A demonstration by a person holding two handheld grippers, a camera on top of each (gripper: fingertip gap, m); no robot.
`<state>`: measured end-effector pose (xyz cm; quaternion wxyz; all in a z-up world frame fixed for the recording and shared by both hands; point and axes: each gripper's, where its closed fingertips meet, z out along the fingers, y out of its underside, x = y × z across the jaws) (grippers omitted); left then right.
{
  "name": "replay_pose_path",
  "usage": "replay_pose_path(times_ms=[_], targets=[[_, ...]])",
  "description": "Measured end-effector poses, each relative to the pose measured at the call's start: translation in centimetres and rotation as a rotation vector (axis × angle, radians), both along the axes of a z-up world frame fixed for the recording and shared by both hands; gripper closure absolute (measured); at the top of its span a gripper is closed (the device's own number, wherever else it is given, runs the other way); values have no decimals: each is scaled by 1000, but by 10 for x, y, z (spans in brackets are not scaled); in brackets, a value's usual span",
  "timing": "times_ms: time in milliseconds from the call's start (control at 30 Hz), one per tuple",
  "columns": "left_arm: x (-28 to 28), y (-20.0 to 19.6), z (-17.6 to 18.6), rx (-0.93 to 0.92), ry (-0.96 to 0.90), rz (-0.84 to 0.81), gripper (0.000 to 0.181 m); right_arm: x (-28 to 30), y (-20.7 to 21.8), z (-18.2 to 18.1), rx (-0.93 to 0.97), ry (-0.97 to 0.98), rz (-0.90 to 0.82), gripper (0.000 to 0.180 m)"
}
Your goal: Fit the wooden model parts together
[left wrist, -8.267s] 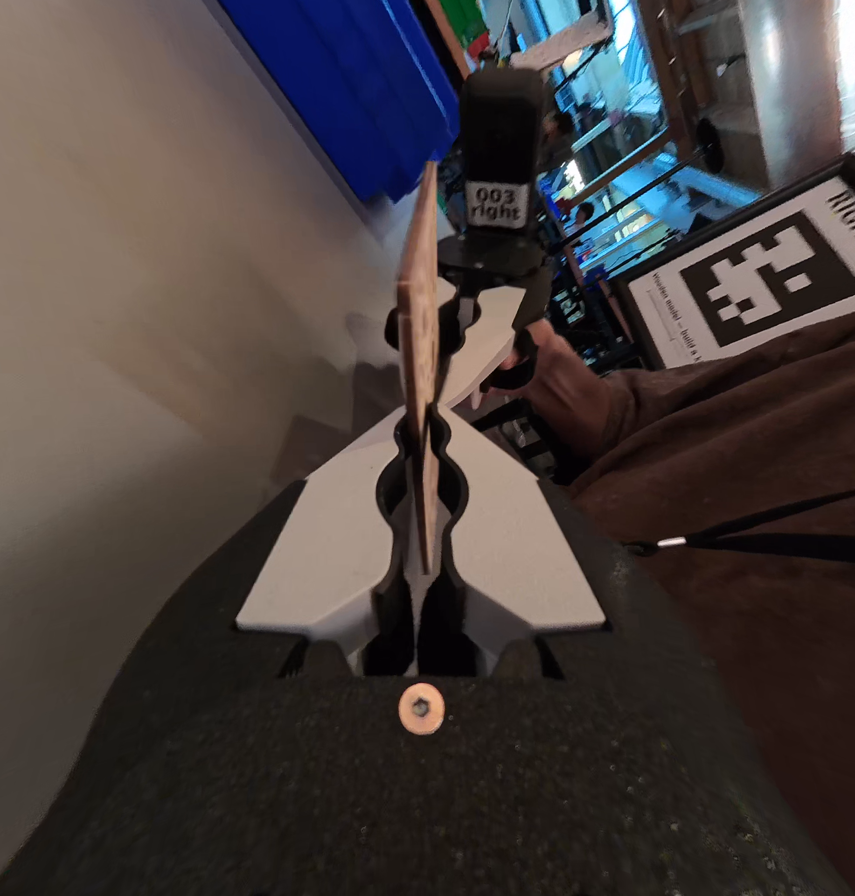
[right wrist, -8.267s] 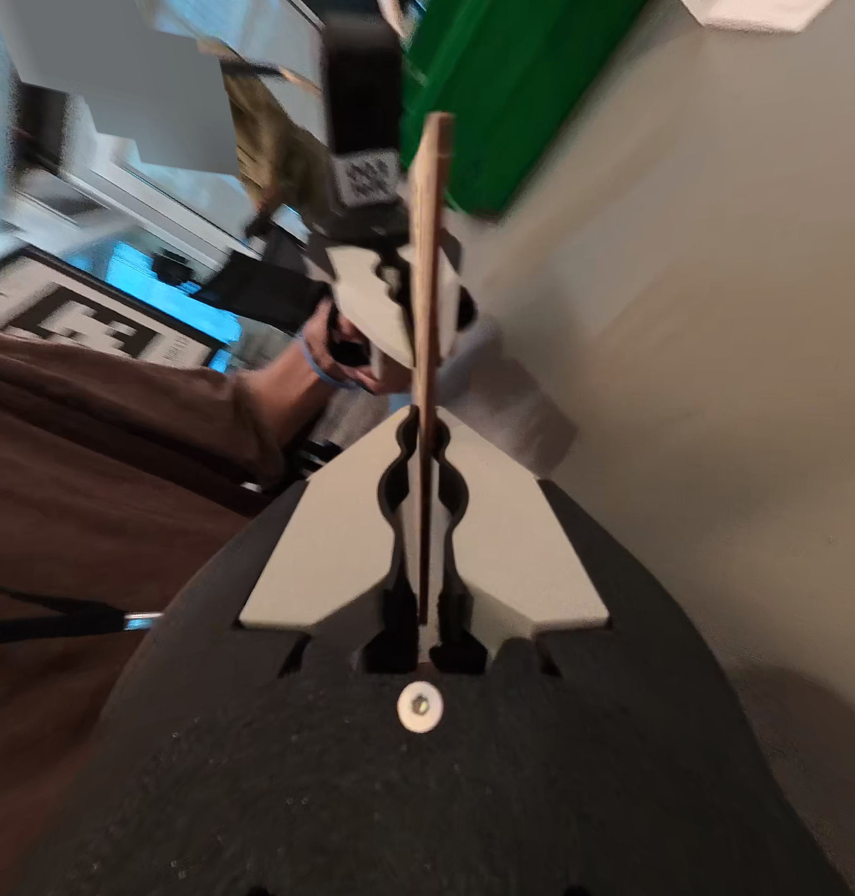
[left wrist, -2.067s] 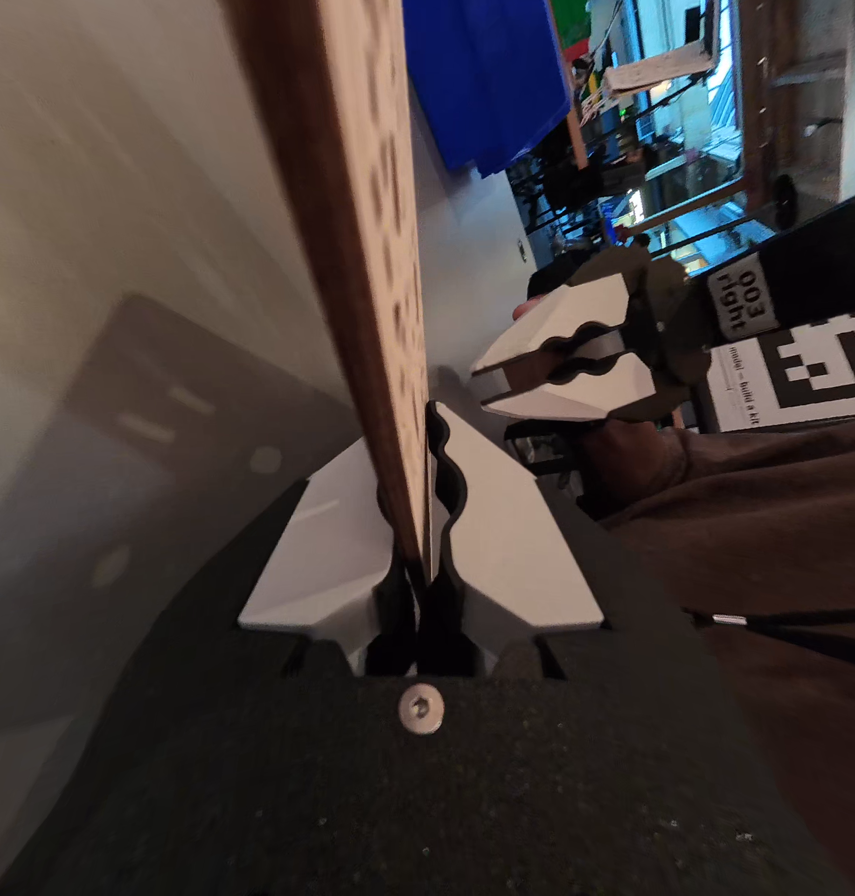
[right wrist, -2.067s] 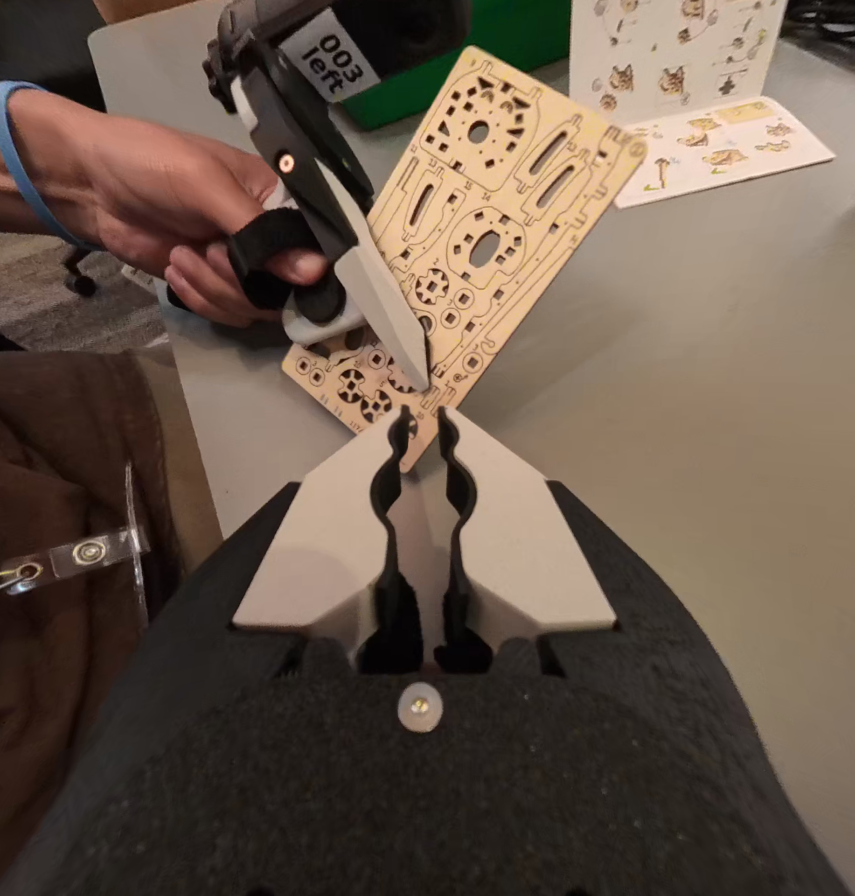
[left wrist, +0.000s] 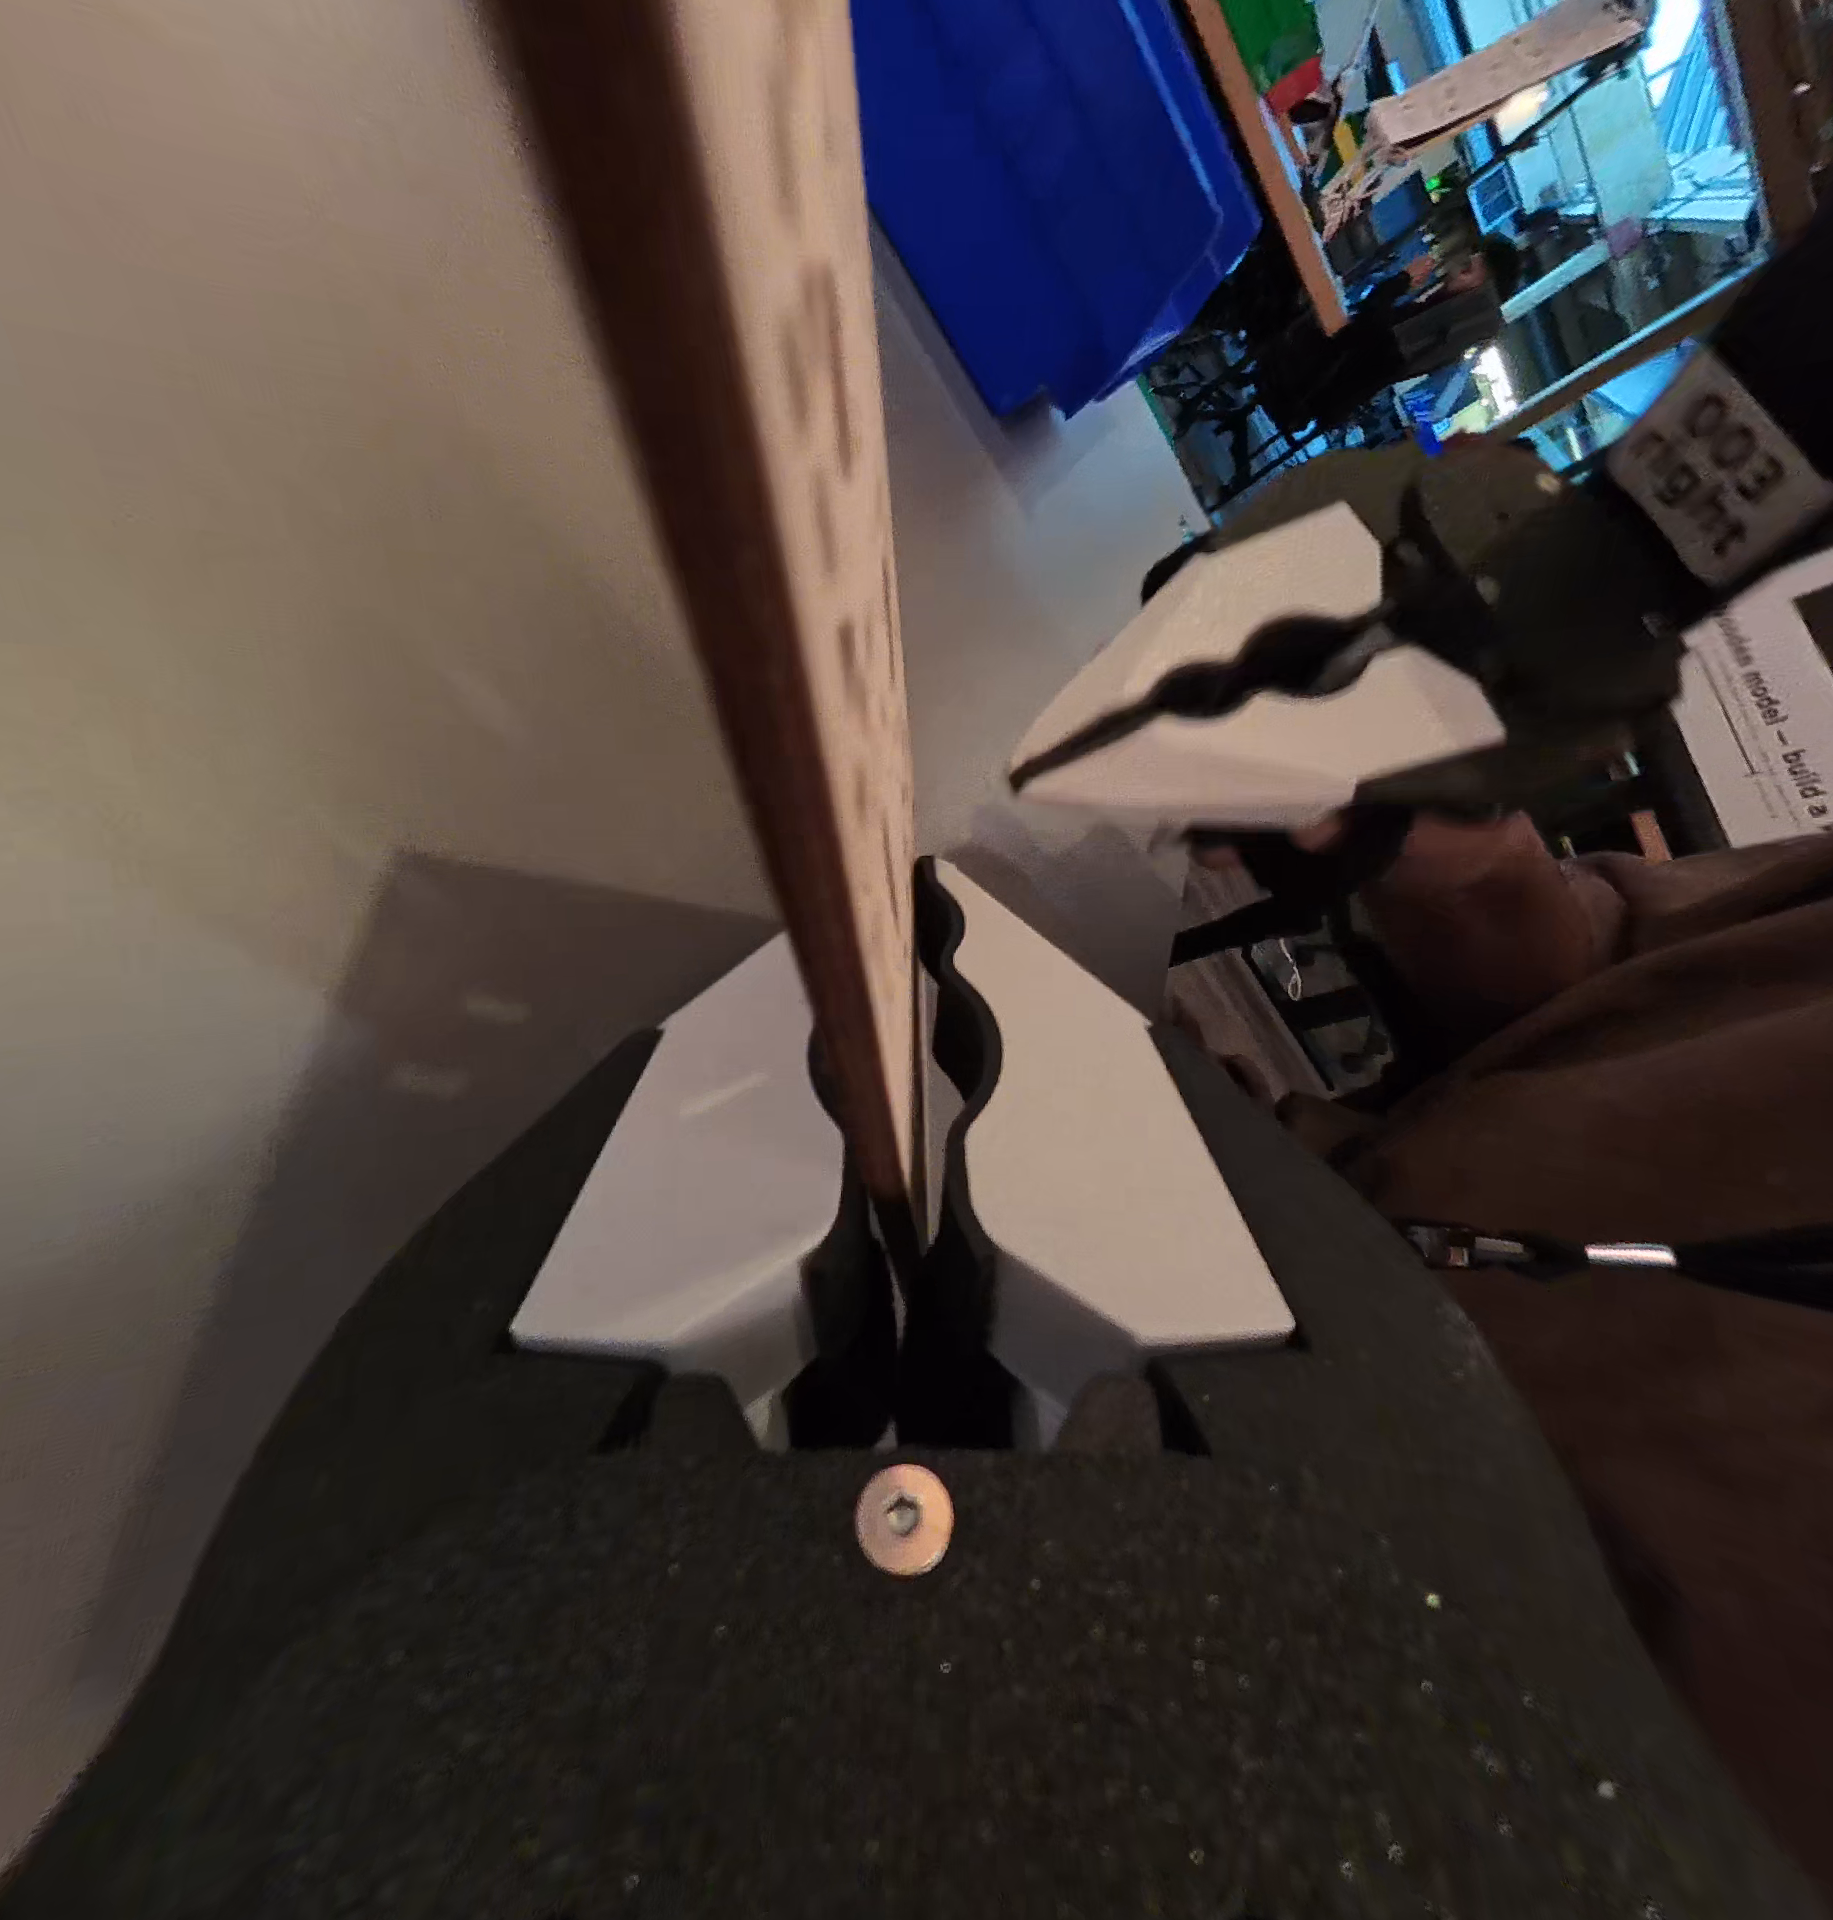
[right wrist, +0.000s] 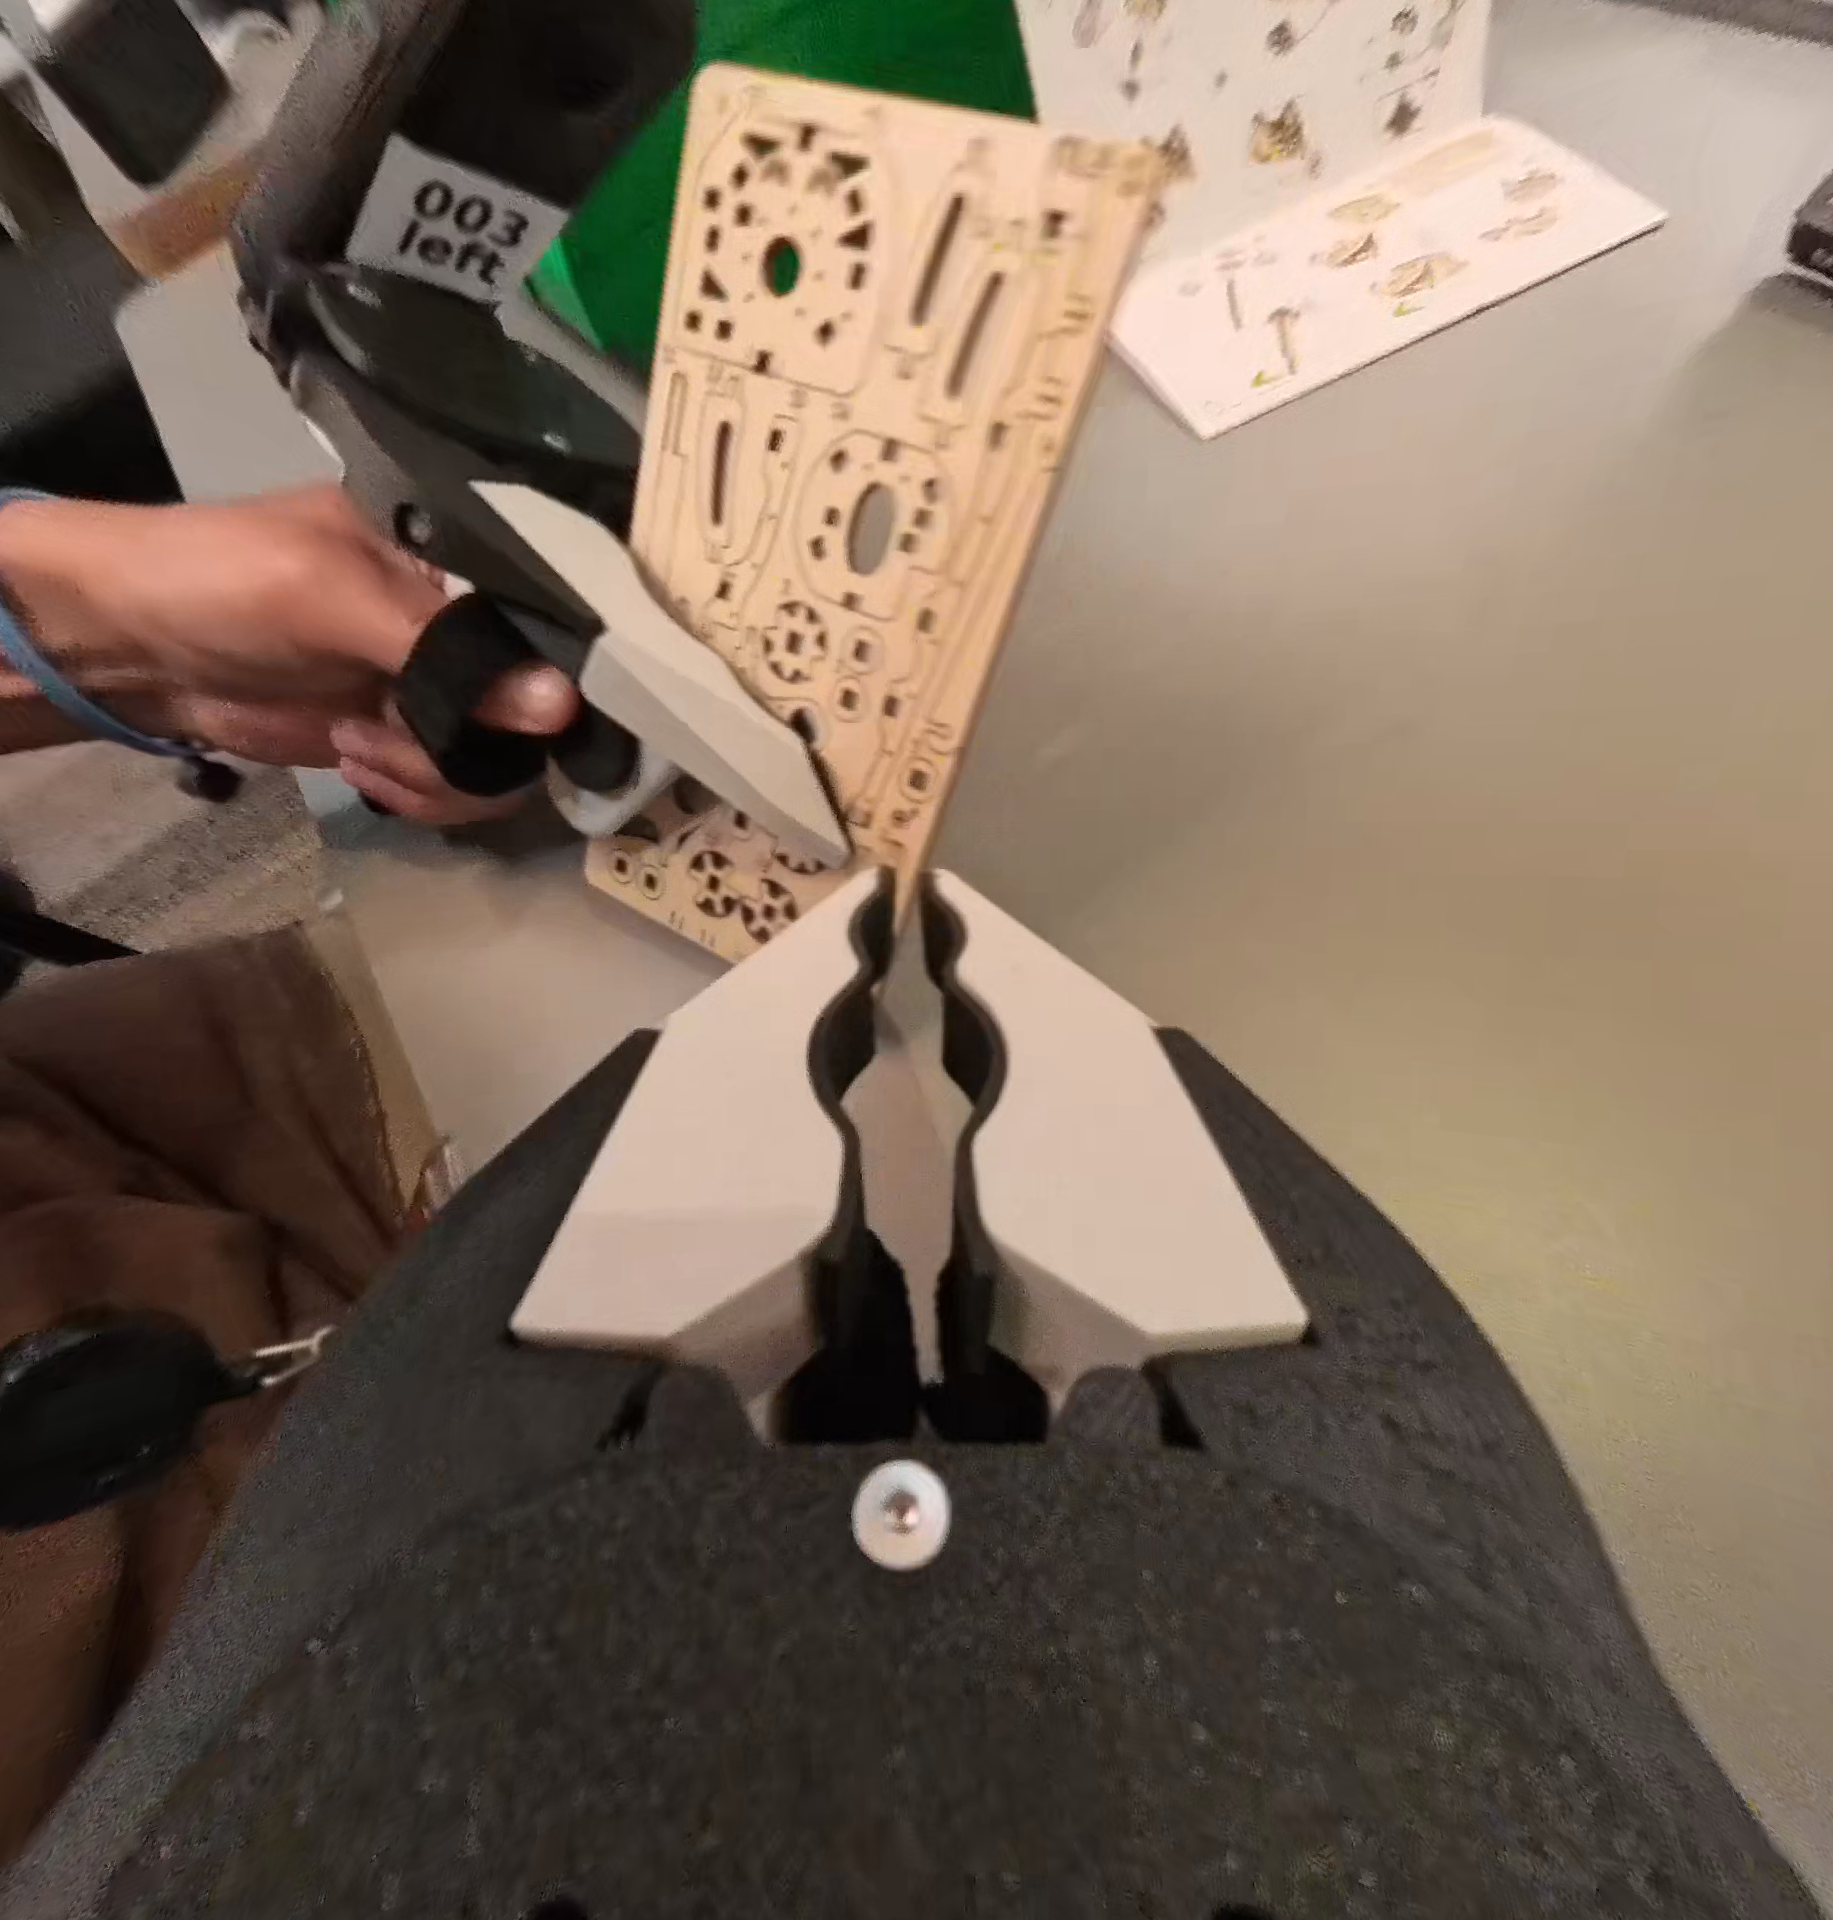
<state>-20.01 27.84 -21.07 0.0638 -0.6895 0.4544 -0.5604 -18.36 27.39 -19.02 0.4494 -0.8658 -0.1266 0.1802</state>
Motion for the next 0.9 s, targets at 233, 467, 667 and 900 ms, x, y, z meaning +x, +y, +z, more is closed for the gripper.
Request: replay_pose_path(times_ms=[233,467,667,900], targets=[[-4,-12,-1,124,-27,-122,179,-17,0,-20,-70,159,93,165],[-7,-19,12,9,-87,-163,179,-20,-8,-1,-33,404,184,170],[-7,-30,43,-169,-207,-195,179,-21,-17,28,-15,655,249,175],[-8,-34,55,-290,-228,-202,178,-26,-24,38,-63,764,303,177]])
